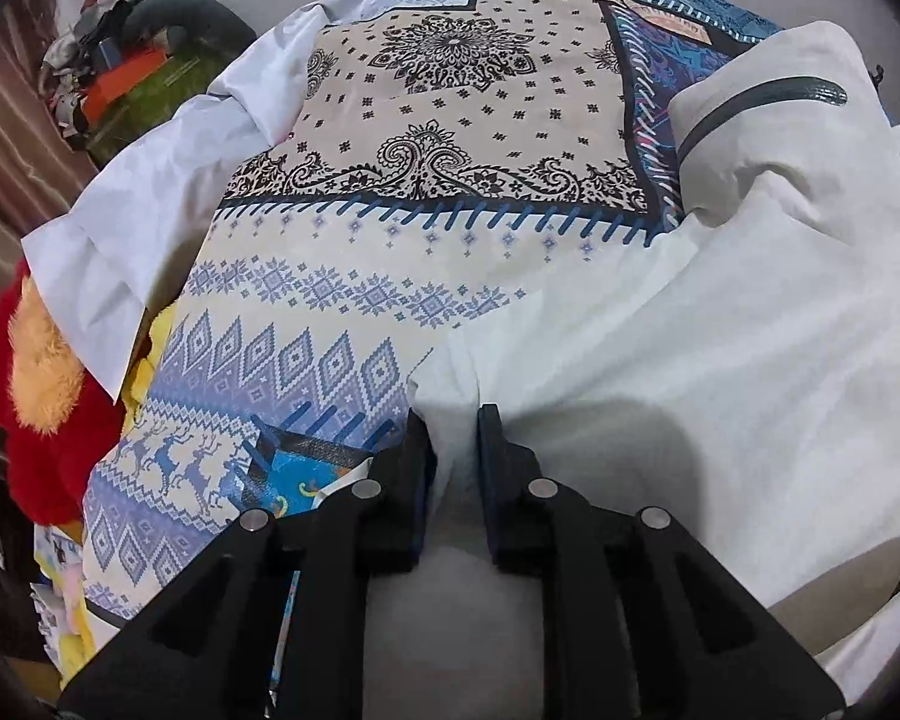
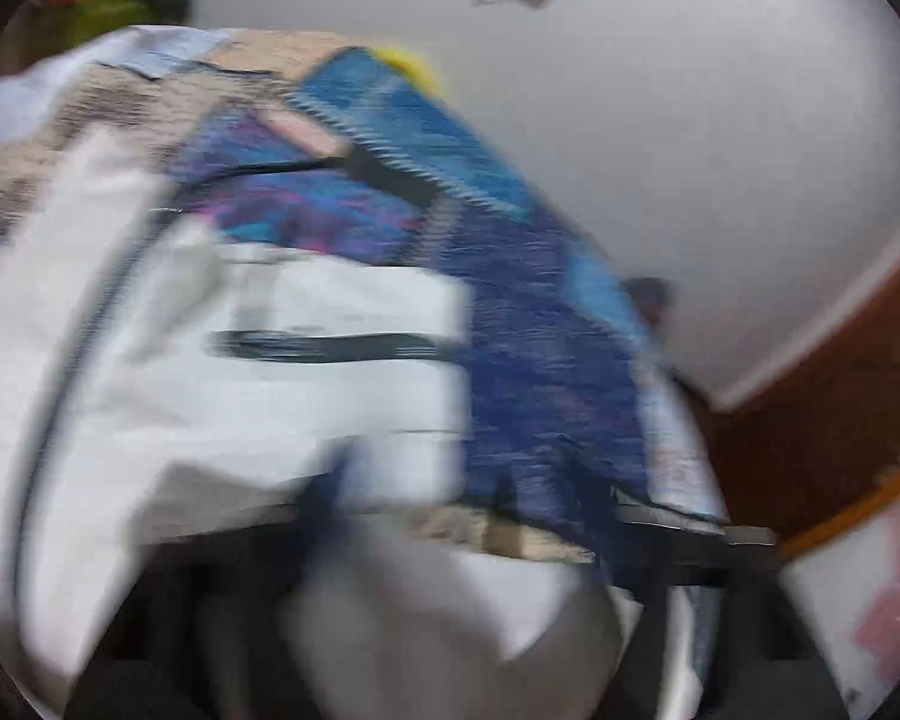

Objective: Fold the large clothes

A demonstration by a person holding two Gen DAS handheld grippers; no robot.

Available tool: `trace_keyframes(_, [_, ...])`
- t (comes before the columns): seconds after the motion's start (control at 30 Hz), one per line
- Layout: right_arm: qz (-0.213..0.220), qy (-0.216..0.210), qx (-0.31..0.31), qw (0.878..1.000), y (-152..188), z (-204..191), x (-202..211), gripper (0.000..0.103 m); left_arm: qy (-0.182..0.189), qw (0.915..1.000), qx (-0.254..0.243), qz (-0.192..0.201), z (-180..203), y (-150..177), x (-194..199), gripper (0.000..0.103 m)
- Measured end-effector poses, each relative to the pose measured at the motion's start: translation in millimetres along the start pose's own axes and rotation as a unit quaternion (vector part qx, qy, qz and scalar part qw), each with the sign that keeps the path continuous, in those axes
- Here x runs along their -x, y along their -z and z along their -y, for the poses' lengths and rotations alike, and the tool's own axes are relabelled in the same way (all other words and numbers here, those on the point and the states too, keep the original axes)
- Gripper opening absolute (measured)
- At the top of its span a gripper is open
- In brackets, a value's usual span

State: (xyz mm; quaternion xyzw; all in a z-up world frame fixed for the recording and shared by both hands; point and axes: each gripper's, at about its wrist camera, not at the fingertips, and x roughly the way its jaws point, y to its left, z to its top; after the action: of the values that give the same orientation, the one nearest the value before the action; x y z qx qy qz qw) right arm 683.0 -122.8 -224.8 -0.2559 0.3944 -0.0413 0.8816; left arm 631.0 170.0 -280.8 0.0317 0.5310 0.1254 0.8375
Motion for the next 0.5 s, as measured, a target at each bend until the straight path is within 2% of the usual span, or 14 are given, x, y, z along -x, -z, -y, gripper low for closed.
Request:
trace_keyframes(0.07, [-0.012, -0.032, -0.035, 0.999, 0.3, 21.5, 7.7, 0.090, 0.000, 0.9999, -0.012, 0.002, 0.9, 1.3, 3.8, 0.018])
trace_keyframes(0.1, [-0.004, -0.047, -0.048, 0.998, 0.6, 30.2, 17.6, 0.090, 0.000, 0.9999, -0.016, 0.004, 0.7, 1.4, 6.2, 0.018])
trace_keyframes(0.2, [0.044, -0.079, -0.071, 0.993, 0.6, 54.1, 59.0, 0.090, 0.011, 0.9998, -0.014, 0.013, -4.6, 1.9, 26.0, 0.020])
trace_keyframes(0.23, [0.070, -0.097, -0.085, 0.989, 0.9, 68.9, 83.0, 0.090, 0.024, 0.9995, -0.004, 0.021, -9.3, 1.2, 37.8, 0.020])
trace_keyframes(0.3, [0.096, -0.121, -0.109, 0.982, 2.0, 90.8, 112.8, 0.092, 0.059, 0.9971, 0.026, 0.040, -19.6, 0.3, 64.8, 0.025])
trace_keyframes(0.37, [0.118, -0.155, -0.140, 0.971, 5.4, 120.1, 144.9, 0.102, 0.078, 0.9934, 0.055, 0.064, -29.3, -2.4, 96.8, 0.049])
trace_keyframes(0.43, [0.133, -0.184, -0.166, 0.960, 13.3, 150.1, 172.1, 0.103, 0.073, 0.9909, 0.052, 0.100, -30.1, -3.1, 133.5, 0.060])
trace_keyframes(0.5, [0.138, -0.202, -0.183, 0.952, 25.4, 174.9, 193.0, 0.103, 0.056, 0.9900, 0.013, 0.129, -21.8, -3.1, 170.6, 0.063])
